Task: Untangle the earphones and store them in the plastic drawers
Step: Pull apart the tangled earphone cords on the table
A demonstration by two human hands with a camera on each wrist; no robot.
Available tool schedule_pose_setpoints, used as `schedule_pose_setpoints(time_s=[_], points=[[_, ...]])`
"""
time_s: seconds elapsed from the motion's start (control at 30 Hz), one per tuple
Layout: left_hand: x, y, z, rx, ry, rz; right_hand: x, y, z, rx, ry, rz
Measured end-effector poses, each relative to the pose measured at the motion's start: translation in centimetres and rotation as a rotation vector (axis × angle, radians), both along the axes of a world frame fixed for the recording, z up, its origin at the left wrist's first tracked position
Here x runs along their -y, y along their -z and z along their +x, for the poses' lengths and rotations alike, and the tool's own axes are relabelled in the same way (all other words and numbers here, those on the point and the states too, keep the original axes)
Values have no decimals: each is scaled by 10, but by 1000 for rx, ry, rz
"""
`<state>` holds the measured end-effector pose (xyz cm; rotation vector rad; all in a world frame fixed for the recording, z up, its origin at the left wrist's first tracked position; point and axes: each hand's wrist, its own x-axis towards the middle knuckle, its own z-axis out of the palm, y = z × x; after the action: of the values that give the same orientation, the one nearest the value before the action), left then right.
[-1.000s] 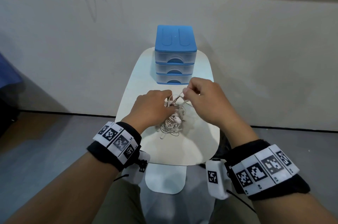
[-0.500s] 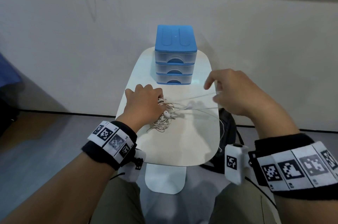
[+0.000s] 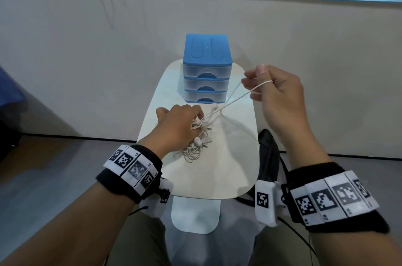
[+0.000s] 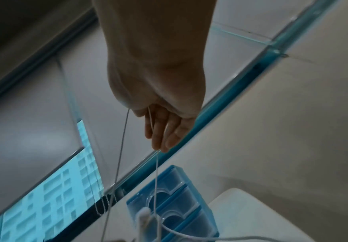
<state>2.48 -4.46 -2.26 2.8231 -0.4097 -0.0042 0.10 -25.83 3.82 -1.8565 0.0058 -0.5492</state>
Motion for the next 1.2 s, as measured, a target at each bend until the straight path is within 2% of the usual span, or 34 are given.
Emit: schedule_pose_setpoints(time_s=[0.07,0.17,0.23,0.37,0.47,0.6,0.7,0.83,1.03,1.1,1.2], points=[[-2,-5,1,-81,73,-129,-7,-1,1,81,-68,-72],[0,-22,0,-212,236,-544,-19,-6,0,82,-246,-83],[5,-28,1,-224,293,-674,-27,-12,0,91,-309,-80],[11,-23,8,-160,242,-614,-36,-31,-3,263,-238,-92],[8,-9,12,-180,219,-485,-36,-44,-10,359,-164,-99],[9,-5,13,-161,185,-311,-33,-59,-20,491,13,-382],[12,-7,13,-121,163,-212,-28,-71,-28,507,83,-539],[16,-14,11,-47,177,-260,-21,-71,-35,321,27,-575],[17,-37,3,108,220,-560,-11,-22,-13,-318,-319,-603],[19,-47,-1,122,206,-707,-12,2,-8,-353,-374,-450],[20,-57,-4,101,207,-875,-20,22,-8,-311,-403,-108]])
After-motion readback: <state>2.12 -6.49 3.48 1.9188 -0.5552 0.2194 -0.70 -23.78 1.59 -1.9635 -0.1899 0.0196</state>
